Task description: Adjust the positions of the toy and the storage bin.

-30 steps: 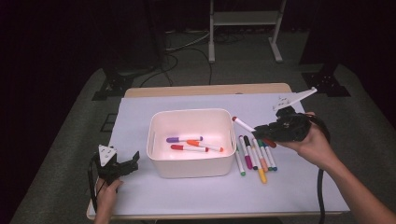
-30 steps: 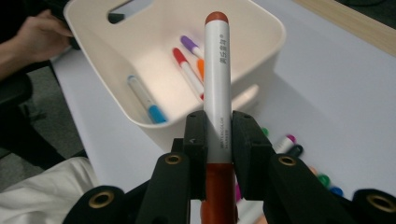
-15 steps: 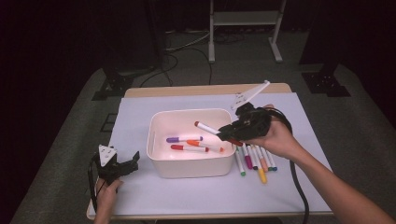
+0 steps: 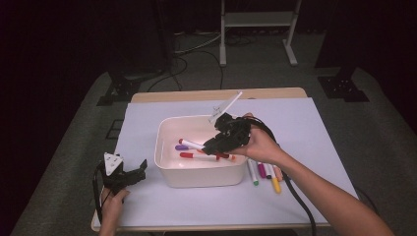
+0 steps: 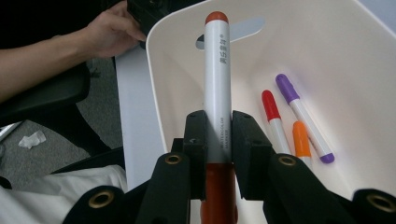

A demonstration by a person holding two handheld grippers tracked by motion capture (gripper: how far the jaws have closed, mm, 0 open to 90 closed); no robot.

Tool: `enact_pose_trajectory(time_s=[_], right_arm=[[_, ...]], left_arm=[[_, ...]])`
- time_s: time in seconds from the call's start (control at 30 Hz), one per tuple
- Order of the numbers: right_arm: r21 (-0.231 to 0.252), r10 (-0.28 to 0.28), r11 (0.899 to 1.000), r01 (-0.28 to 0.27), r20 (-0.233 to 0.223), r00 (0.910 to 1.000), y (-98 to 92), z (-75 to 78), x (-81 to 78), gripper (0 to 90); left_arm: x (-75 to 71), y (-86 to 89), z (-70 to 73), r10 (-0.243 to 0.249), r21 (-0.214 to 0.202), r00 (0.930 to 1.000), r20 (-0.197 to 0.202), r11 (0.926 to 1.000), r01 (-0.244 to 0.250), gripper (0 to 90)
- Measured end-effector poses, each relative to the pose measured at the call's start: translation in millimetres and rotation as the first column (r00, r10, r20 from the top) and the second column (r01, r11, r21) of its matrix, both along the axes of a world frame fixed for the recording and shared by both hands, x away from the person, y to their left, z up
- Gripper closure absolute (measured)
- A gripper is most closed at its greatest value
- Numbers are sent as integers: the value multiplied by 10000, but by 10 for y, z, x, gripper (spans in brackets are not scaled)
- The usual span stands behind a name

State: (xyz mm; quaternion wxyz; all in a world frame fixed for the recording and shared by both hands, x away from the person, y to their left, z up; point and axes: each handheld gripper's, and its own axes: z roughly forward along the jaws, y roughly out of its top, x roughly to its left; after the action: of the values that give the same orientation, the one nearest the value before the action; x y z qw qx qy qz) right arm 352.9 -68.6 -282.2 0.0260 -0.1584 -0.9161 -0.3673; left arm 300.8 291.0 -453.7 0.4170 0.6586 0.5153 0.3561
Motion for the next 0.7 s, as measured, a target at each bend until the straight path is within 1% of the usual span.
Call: enact_pose_trajectory(time_s=[0.17,0.3,0.37,0.43,0.6,0.67,0.7], right_arm=[[-211,177,9996,-178,-46,9998,119,-115,69,759],[-183,383,9991,-386,-153,9991,199,-206,127,759],[-254,467,9986,-472,-195,9987,235,-240,142,759],[-405,622,9972,-629,-200,9979,295,-295,160,758],[-544,725,9957,-744,-344,9968,363,-357,189,759],[-664,785,9945,-808,-368,9962,401,-388,195,759],[-793,899,9925,-928,-386,9952,440,-419,200,759]], left_arm=[[1,1,0,10,-50,10000,2,10000,-10,0],[1,0,-1,21,-70,10000,1,10000,-21,0],[2,1,-1,19,-76,10000,4,10000,-19,0],[3,3,0,23,-93,10000,-11,10000,-23,0],[4,1,-1,20,-102,10000,17,9999,-20,0],[4,2,-1,24,-105,10000,-5,9999,-24,0],[4,3,0,18,-108,10000,-9,9999,-18,0]])
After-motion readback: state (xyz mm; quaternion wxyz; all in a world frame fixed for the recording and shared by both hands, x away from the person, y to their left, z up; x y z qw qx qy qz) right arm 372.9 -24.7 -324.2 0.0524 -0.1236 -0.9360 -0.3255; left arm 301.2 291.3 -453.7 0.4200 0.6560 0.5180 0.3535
